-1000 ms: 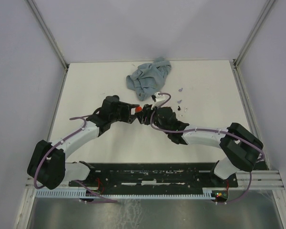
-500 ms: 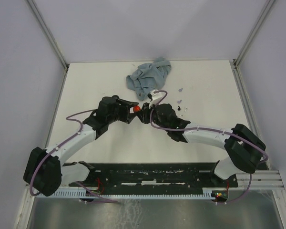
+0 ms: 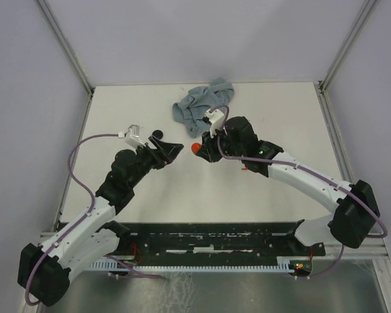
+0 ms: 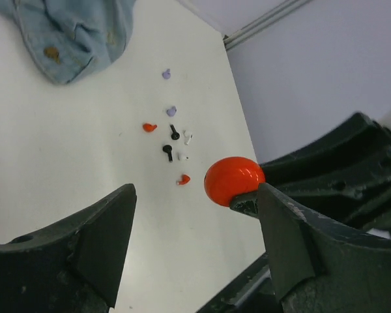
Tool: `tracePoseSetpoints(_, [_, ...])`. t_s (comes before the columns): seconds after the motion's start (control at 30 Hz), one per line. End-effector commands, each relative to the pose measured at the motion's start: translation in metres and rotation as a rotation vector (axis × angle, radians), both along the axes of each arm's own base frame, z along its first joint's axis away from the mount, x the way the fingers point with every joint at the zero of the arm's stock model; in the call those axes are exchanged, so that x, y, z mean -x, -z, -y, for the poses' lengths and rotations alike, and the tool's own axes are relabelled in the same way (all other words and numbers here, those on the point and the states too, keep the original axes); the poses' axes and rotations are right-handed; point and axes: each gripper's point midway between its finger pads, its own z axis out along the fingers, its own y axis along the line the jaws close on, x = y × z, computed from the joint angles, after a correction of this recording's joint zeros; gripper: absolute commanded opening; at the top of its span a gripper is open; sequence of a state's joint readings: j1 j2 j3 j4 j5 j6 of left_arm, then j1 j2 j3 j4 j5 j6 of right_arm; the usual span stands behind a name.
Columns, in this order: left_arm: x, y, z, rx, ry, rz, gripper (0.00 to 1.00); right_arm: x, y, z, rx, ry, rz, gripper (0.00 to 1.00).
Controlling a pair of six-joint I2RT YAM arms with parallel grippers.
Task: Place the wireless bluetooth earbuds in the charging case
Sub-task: Pick up the charging case at the center of the board.
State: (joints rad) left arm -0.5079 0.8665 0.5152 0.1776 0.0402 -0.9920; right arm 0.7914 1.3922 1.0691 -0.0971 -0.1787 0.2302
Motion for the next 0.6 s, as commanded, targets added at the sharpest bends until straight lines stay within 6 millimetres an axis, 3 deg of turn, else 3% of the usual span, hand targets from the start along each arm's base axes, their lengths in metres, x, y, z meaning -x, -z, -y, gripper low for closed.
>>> tracePoseSetpoints(0.0, [0.018, -0.050, 0.001, -0.301, 0.174, 0.493, 0.81, 0.028, -0.029, 0.010, 0.063, -0.198, -0.039, 0.06])
tracePoseSetpoints(0.13, [0.046, -0.054, 0.019, -0.457, 0.414, 0.730, 0.74, 0.040, -0.039, 0.017, 0.145, -0.289, -0.065, 0.06])
tracePoseSetpoints(0.3, [0.069, -0.054, 0.032, -0.564, 0.623, 0.901, 0.72, 0.050, -0.059, 0.023, 0.185, -0.361, -0.053, 0.06])
tracePoseSetpoints(0.57, [0.086, -0.061, 0.057, -0.487, 0.856, 0.983, 0.68, 0.070, -0.067, 0.030, 0.233, -0.487, -0.065, 0.06])
